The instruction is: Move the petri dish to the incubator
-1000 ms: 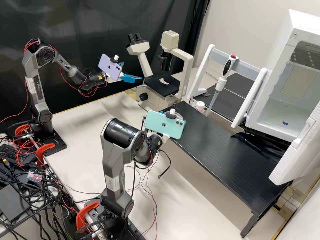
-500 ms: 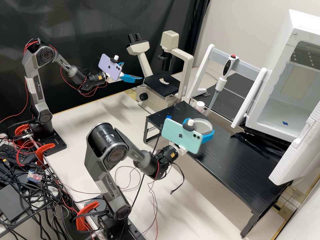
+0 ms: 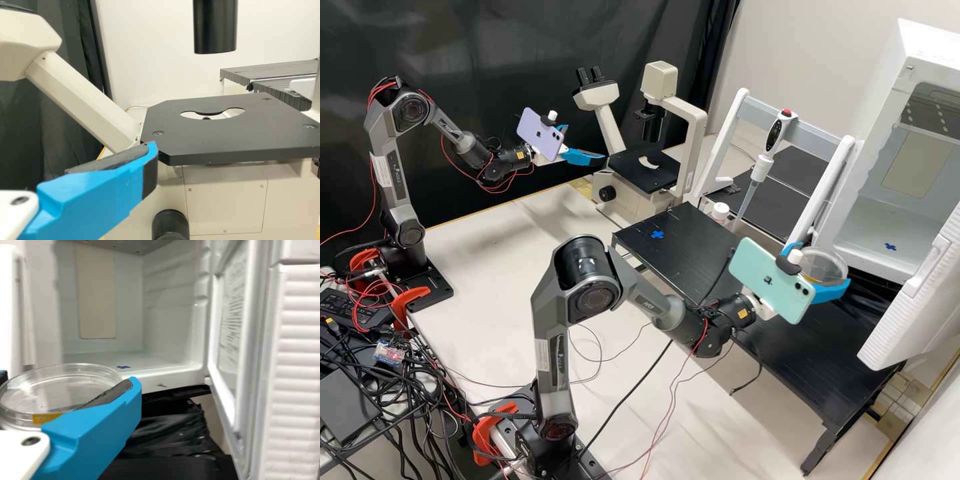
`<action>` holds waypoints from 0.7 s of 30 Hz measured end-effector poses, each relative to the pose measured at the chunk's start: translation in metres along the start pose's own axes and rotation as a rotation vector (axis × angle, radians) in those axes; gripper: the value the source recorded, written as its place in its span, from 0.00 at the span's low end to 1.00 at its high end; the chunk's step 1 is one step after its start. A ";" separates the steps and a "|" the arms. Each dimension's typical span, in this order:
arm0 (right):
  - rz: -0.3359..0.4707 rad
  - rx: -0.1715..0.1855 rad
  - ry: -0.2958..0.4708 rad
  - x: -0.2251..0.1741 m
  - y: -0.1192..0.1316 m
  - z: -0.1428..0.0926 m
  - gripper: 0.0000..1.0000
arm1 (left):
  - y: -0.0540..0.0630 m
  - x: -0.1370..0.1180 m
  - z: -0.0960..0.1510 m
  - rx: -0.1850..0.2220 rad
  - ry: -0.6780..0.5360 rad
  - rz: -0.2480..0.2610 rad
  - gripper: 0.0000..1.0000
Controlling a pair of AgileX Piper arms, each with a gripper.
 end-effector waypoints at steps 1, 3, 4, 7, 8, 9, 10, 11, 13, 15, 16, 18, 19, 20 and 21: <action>0.002 -0.005 -0.009 0.009 0.004 0.001 0.00 | 0.000 0.000 0.000 0.000 0.000 0.000 1.00; 0.006 -0.013 -0.016 0.022 0.009 0.001 0.00 | 0.000 0.000 0.000 0.000 0.000 0.000 1.00; 0.008 -0.017 -0.020 0.028 0.011 0.002 0.00 | 0.000 0.000 0.000 0.000 0.000 0.000 1.00; 0.013 -0.012 -0.036 0.039 0.015 0.002 0.00 | 0.000 0.000 0.000 0.000 0.000 0.000 1.00; 0.007 -0.016 -0.046 0.045 0.015 0.002 0.00 | 0.000 0.000 0.000 0.000 0.000 0.000 1.00; 0.007 -0.017 -0.050 0.049 0.016 0.001 0.00 | 0.000 0.000 0.000 0.000 0.000 0.000 1.00; 0.011 -0.021 -0.061 0.061 0.017 -0.001 0.00 | 0.000 0.000 0.000 0.000 0.000 0.000 1.00; 0.013 -0.022 -0.064 0.066 0.017 -0.002 0.00 | 0.000 0.000 0.000 0.000 0.000 0.000 1.00; 0.012 -0.026 -0.077 0.079 0.016 -0.004 0.00 | 0.000 0.000 0.000 0.000 0.000 0.000 1.00; 0.005 -0.032 -0.091 0.090 0.016 -0.006 0.00 | 0.000 0.000 0.000 0.000 0.000 0.000 1.00; -0.001 -0.037 -0.104 0.098 0.016 -0.006 0.00 | 0.000 0.000 0.000 0.000 0.000 0.000 1.00; 0.001 -0.041 -0.118 0.115 0.019 -0.008 0.00 | 0.000 0.000 0.000 0.000 0.000 0.000 1.00; 0.002 -0.039 -0.118 0.119 0.019 -0.009 0.00 | 0.000 0.000 0.000 0.000 0.000 0.000 1.00; -0.004 -0.036 -0.130 0.124 0.019 -0.007 0.00 | 0.000 0.000 0.000 0.000 0.000 0.000 1.00; -0.002 -0.036 -0.129 0.129 0.020 -0.008 0.00 | 0.000 0.000 0.000 0.000 0.000 0.000 1.00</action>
